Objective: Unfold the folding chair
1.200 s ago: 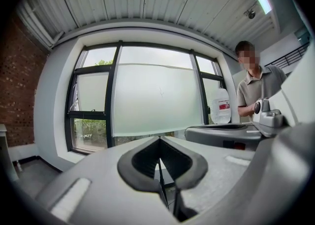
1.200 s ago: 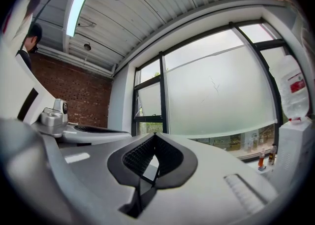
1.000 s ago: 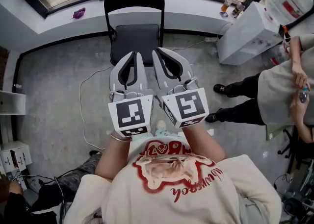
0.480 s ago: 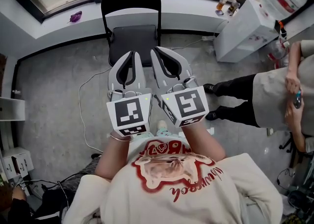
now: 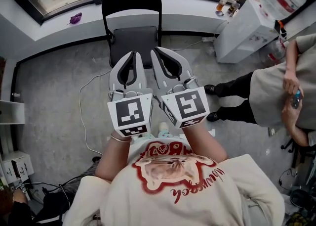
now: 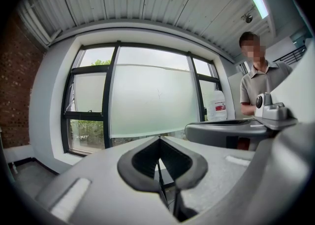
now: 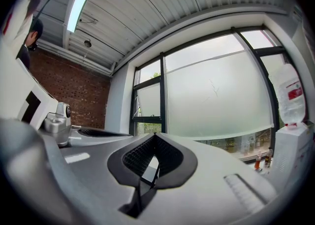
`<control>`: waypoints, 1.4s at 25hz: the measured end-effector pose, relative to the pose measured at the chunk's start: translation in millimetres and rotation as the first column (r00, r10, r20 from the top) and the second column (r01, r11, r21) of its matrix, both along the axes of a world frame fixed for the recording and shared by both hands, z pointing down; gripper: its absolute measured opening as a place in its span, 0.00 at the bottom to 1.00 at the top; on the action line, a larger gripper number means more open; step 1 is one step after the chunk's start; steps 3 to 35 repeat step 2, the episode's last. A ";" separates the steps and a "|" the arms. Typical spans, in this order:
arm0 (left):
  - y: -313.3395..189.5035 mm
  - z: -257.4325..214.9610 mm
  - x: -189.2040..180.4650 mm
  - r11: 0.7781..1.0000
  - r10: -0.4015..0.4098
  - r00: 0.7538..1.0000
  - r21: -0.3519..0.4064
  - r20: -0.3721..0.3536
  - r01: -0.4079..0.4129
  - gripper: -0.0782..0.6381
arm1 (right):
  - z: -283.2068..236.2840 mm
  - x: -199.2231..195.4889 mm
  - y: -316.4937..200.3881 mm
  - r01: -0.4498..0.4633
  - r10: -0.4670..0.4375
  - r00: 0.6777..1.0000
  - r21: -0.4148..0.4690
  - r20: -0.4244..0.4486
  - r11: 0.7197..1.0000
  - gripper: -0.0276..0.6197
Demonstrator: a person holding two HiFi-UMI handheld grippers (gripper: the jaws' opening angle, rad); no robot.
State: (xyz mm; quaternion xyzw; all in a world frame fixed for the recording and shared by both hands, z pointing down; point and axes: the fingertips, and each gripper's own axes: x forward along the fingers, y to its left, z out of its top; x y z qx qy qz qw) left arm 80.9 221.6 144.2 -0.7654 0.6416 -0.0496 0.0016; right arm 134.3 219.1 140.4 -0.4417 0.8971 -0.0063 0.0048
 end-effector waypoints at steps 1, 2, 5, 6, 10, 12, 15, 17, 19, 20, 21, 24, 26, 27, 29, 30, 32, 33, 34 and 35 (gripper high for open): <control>1.2 0.4 -1.5 1.000 0.000 1.000 -0.001 0.000 0.000 0.11 | 0.3 -1.6 1.3 0.000 0.000 1.000 0.000 0.000 1.000 0.08; 2.5 0.9 -3.0 1.000 0.000 1.000 -0.002 0.000 0.000 0.12 | 0.6 -3.2 2.7 0.000 0.000 1.000 -0.001 0.000 1.000 0.08; 2.5 0.9 -3.0 1.000 0.000 1.000 -0.002 0.000 0.000 0.12 | 0.6 -3.2 2.7 0.000 0.000 1.000 -0.001 0.000 1.000 0.08; 2.5 0.9 -3.0 1.000 0.000 1.000 -0.002 0.000 0.000 0.12 | 0.6 -3.2 2.7 0.000 0.000 1.000 -0.001 0.000 1.000 0.08; 2.5 0.9 -3.0 1.000 0.000 1.000 -0.002 0.000 0.000 0.12 | 0.6 -3.2 2.7 0.000 0.000 1.000 -0.001 0.000 1.000 0.08; 2.5 0.9 -3.0 1.000 0.000 1.000 -0.002 0.000 0.000 0.12 | 0.6 -3.2 2.7 0.000 0.000 1.000 -0.001 0.000 1.000 0.08; 2.5 0.9 -3.0 1.000 0.000 1.000 -0.002 0.000 0.000 0.12 | 0.6 -3.2 2.7 0.000 0.000 1.000 -0.001 0.000 1.000 0.08; 2.5 0.9 -3.0 1.000 0.000 1.000 -0.002 0.000 0.000 0.12 | 0.6 -3.2 2.7 0.000 0.000 1.000 -0.001 0.000 1.000 0.08; 2.5 0.9 -3.0 1.000 0.000 1.000 -0.002 0.000 0.000 0.12 | 0.6 -3.2 2.7 0.000 0.000 1.000 -0.001 0.000 1.000 0.08; 2.5 0.9 -3.0 1.000 0.000 1.000 -0.002 0.000 0.000 0.12 | 0.6 -3.2 2.7 0.000 0.000 1.000 -0.001 0.000 1.000 0.08; 2.5 0.9 -3.0 1.000 0.000 1.000 -0.002 0.000 0.000 0.12 | 0.6 -3.2 2.7 0.000 0.000 1.000 -0.001 0.000 1.000 0.08; 2.5 0.9 -3.0 1.000 0.000 1.000 -0.002 0.000 0.000 0.12 | 0.6 -3.2 2.7 0.000 0.000 1.000 -0.001 0.000 1.000 0.08; 2.5 0.9 -3.0 1.000 0.000 1.000 -0.002 0.000 0.000 0.12 | 0.6 -3.2 2.7 0.000 0.000 1.000 -0.001 0.000 1.000 0.08; 2.5 0.9 -3.0 1.000 0.000 1.000 -0.002 0.000 0.000 0.12 | 0.6 -3.2 2.7 0.000 0.000 1.000 -0.001 0.000 1.000 0.08; 2.5 0.9 -3.0 1.000 0.000 1.000 -0.002 0.000 0.000 0.12 | 0.6 -3.2 2.7 0.000 0.000 1.000 -0.001 0.000 1.000 0.08; 2.5 0.9 -3.0 1.000 0.000 1.000 -0.002 0.000 0.000 0.12 | 0.6 -3.2 2.7 0.000 0.000 1.000 -0.001 0.000 1.000 0.08; 2.5 0.9 -3.0 1.000 0.000 1.000 -0.002 0.000 0.000 0.12 | 0.6 -3.2 2.7 0.000 0.000 1.000 -0.001 0.000 1.000 0.08; 2.5 0.9 -3.0 1.000 0.000 1.000 -0.002 0.000 0.000 0.12 | 0.6 -3.2 2.7 0.000 0.000 1.000 -0.001 0.000 1.000 0.08; 2.5 0.9 -3.0 1.000 0.000 1.000 -0.002 0.000 0.000 0.12 | 0.6 -3.2 2.7 0.000 0.000 1.000 -0.001 0.000 1.000 0.08; 2.5 0.9 -3.0 1.000 0.000 1.000 -0.002 0.000 0.000 0.12 | 0.6 -3.2 2.7 0.000 0.000 1.000 -0.001 0.000 1.000 0.08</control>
